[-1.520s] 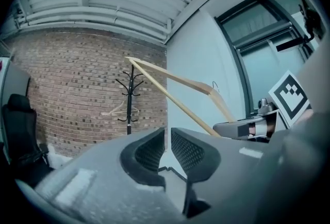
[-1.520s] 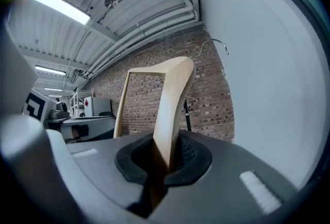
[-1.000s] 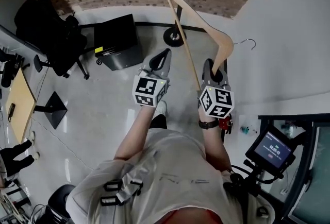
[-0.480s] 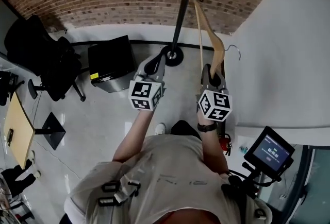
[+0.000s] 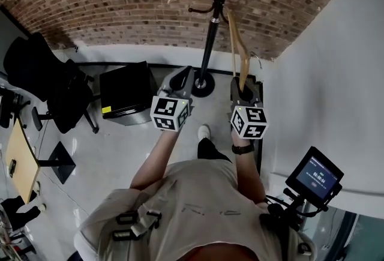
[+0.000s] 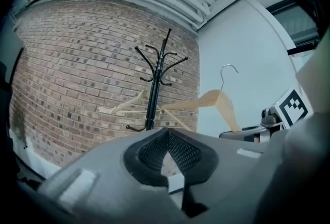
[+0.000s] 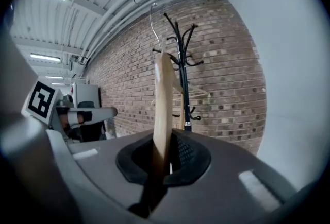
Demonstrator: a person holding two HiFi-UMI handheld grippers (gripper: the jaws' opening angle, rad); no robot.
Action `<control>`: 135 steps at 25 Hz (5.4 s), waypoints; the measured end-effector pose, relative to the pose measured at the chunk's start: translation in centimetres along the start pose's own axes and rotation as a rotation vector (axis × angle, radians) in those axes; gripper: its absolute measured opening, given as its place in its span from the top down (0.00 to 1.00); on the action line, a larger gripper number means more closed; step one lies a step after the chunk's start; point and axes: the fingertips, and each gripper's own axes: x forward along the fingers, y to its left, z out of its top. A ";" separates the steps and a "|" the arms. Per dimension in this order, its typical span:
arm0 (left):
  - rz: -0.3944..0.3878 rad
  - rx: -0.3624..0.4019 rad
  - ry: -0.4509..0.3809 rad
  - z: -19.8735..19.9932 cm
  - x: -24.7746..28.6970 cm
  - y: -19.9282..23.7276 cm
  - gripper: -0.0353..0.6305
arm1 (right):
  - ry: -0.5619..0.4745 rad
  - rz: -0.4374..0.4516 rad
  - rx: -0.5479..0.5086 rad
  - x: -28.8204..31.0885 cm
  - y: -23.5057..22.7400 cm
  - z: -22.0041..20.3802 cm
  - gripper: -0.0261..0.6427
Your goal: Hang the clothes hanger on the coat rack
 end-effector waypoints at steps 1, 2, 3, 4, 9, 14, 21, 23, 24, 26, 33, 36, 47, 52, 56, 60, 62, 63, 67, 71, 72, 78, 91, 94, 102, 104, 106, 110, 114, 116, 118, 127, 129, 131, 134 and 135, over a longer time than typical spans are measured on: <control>0.005 0.012 -0.007 0.6 1.3 0.3 0.95 | 0.034 0.042 -0.013 1.5 -0.3 0.0 0.95; 0.013 0.026 -0.016 1.3 2.5 0.7 0.95 | 0.065 0.080 -0.030 2.8 -0.6 0.0 0.95; 0.023 0.037 -0.025 2.0 3.6 1.1 0.95 | 0.088 0.114 -0.052 4.0 -0.9 0.2 0.95; 0.033 0.045 -0.032 2.5 4.7 1.6 0.95 | 0.102 0.144 -0.077 5.2 -1.1 0.3 0.95; 0.085 0.044 -0.052 3.8 9.2 3.9 0.95 | 0.120 0.257 -0.206 9.8 -2.0 1.9 0.95; 0.154 0.051 -0.063 4.6 11.4 5.9 0.95 | 0.128 0.351 -0.327 13.8 -3.4 4.5 0.95; 0.235 0.049 -0.073 4.9 11.5 8.8 0.95 | 0.118 0.522 -0.448 17.4 -3.3 9.2 0.95; 0.249 0.047 -0.078 5.2 11.4 9.8 0.95 | 0.105 0.552 -0.487 18.2 -2.9 10.8 0.95; 0.253 0.047 -0.082 5.5 11.6 10.2 0.95 | 0.096 0.562 -0.504 18.7 -2.8 11.8 0.95; 0.254 0.046 -0.090 6.1 12.1 10.9 0.95 | 0.082 0.581 -0.525 19.9 -2.5 13.7 0.95; 0.244 0.063 -0.108 8.0 13.3 12.6 0.95 | 0.120 0.628 -0.520 23.2 -2.3 18.2 0.95; 0.239 0.060 -0.110 8.3 13.4 13.2 0.95 | 0.168 0.625 -0.482 24.3 -3.1 17.9 0.95; 0.203 0.028 -0.081 6.9 13.5 13.9 0.95 | 0.236 0.464 -0.346 27.0 -6.7 12.5 0.89; 0.151 0.013 -0.053 5.8 13.7 13.0 0.95 | 0.169 0.350 -0.311 26.1 -8.1 12.2 0.80; 0.107 0.021 -0.035 5.4 13.4 12.4 0.94 | 0.108 0.232 -0.262 24.4 -9.1 12.2 0.76; 0.076 0.048 -0.031 4.9 12.6 11.9 0.95 | 0.014 0.100 -0.240 21.3 -9.7 12.9 0.73; 0.065 0.052 -0.024 4.6 12.3 11.7 0.95 | -0.021 0.083 -0.228 19.9 -9.3 13.0 0.74; 0.061 0.048 -0.022 4.5 12.2 11.7 0.95 | -0.034 0.085 -0.222 19.4 -9.0 13.0 0.76; -0.005 0.034 -0.019 4.0 12.3 10.3 0.95 | -0.035 0.049 -0.217 16.2 -8.0 12.2 0.82; -0.070 0.016 -0.011 3.3 11.6 8.4 0.95 | -0.087 -0.012 -0.214 12.8 -6.6 12.0 0.85; -0.084 0.012 -0.009 3.0 11.4 8.0 0.95 | -0.106 -0.020 -0.217 12.2 -6.2 12.1 0.85; -0.141 0.013 -0.008 2.6 9.4 5.8 0.95 | -0.105 -0.034 -0.237 9.2 -3.2 10.5 0.84; -0.109 0.125 -0.071 4.1 0.2 -1.6 0.94 | -0.127 -0.003 -0.154 -0.7 -0.6 6.0 0.95; -0.099 0.152 -0.072 3.3 -3.7 -5.9 0.94 | -0.154 0.010 -0.142 -6.4 0.3 4.4 0.95; -0.078 0.110 0.037 -2.6 -14.4 -18.9 0.95 | -0.048 0.037 -0.062 -21.4 1.3 -5.2 0.95; -0.078 0.105 0.062 -2.9 -17.2 -20.6 0.94 | -0.034 0.038 -0.024 -24.3 2.5 -5.9 0.95; -0.083 0.100 0.063 -2.4 -20.0 -21.9 0.94 | -0.043 0.046 -0.006 -26.9 4.3 -5.5 0.95; -0.068 0.110 0.000 1.6 -23.9 -22.0 0.95 | -0.145 0.062 -0.037 -29.9 9.1 -1.3 0.95; -0.092 0.128 -0.044 2.7 -23.6 -24.3 0.95 | -0.246 0.026 -0.088 -32.7 9.3 1.0 0.95; -0.099 0.154 -0.079 3.2 -24.0 -25.7 0.94 | -0.253 0.032 -0.087 -33.3 9.0 1.0 0.95; -0.125 0.163 -0.089 3.4 -25.2 -26.4 0.95 | -0.249 0.026 -0.070 -33.7 9.6 1.0 0.95; -0.115 0.082 -0.086 1.6 -31.3 -21.0 0.94 | -0.185 0.059 -0.132 -33.1 17.6 -0.6 0.95; -0.117 0.101 -0.099 2.2 -31.4 -21.3 0.94 | -0.187 0.054 -0.136 -33.1 17.4 -0.6 0.95; -0.126 0.114 -0.099 2.5 -31.9 -21.7 0.94 | -0.185 0.049 -0.130 -33.2 17.5 -0.5 0.95; -0.134 0.111 -0.083 2.6 -32.2 -21.6 0.94 | -0.177 0.056 -0.130 -33.1 18.4 -0.5 0.95; -0.136 0.107 -0.075 2.4 -32.2 -21.5 0.94 | -0.174 0.059 -0.128 -33.0 18.6 -0.5 0.95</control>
